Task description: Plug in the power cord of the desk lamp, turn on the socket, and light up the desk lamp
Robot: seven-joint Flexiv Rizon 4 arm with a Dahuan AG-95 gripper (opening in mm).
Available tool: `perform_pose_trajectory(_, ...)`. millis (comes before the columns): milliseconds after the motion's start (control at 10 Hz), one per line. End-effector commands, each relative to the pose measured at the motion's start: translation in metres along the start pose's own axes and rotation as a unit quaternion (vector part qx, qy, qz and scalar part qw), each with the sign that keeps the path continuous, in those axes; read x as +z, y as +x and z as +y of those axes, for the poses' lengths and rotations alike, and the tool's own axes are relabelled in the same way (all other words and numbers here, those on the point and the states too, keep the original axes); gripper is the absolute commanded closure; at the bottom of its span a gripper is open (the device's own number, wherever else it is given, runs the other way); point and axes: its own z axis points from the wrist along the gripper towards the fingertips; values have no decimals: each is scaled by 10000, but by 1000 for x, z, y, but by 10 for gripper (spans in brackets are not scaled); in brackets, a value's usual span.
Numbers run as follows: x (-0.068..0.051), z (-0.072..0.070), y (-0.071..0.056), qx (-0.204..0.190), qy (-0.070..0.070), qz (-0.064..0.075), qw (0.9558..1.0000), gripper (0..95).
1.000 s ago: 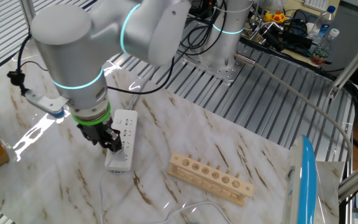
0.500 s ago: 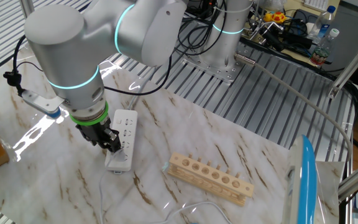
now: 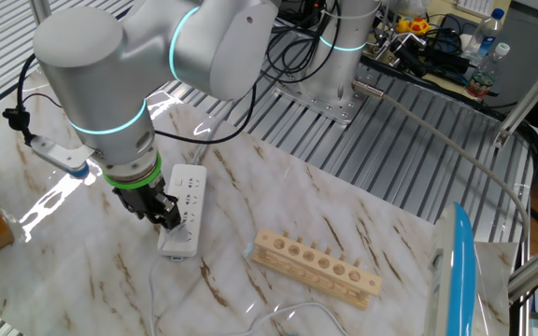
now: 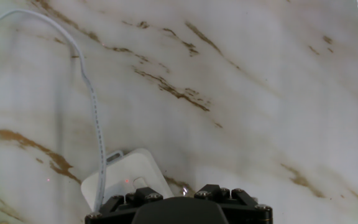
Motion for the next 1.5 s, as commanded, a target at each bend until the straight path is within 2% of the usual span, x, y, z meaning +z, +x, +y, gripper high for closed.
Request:
perform_pose_trajectory(100,14,-1,-1,34,-6,-9,10000,380)
perform_pose_trajectory(300,14,-1,-1,113,-21,15,9999,380)
perform_pose_trajectory(800,14,-1,-1,153,212,79,9996,380)
perform_pose_trajectory(1000,14,-1,-1,147,230,53,9996,380)
perform_pose_trajectory(1100,14,-1,-1,127,288,55,9995,380)
perform_pose_trajectory(1200,18,1,1,89,482,48,9988,380)
perform_pose_trajectory(1400,29,1,3,89,443,45,9990,380)
perform_pose_trajectory(1500,36,-1,3,111,365,-4,9993,380)
